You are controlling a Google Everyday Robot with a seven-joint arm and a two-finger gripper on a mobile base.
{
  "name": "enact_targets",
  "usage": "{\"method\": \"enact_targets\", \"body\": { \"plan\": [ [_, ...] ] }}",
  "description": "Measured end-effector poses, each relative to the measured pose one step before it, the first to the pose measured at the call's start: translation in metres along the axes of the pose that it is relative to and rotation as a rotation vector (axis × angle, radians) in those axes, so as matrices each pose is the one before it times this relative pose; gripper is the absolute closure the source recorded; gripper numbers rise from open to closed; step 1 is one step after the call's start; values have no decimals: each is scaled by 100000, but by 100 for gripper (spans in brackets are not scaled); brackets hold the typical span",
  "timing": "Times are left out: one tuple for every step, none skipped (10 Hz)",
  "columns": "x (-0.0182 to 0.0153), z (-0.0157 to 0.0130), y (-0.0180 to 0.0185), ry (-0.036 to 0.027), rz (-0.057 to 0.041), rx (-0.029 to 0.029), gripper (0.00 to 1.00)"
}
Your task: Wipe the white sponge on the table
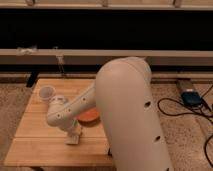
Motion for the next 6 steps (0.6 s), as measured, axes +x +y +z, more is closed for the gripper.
{"method": "enact_targets", "body": {
  "plan": [
    [1041, -267, 657, 116, 3157, 396, 100],
    [1381, -287, 592, 132, 2652, 345, 100],
    [1339, -400, 72, 769, 1280, 821, 100],
    [656, -145, 129, 59, 815, 101, 100],
    [203, -242, -198, 17, 428, 332, 100],
    [-174, -97, -235, 40, -3, 59, 100]
  ]
}}
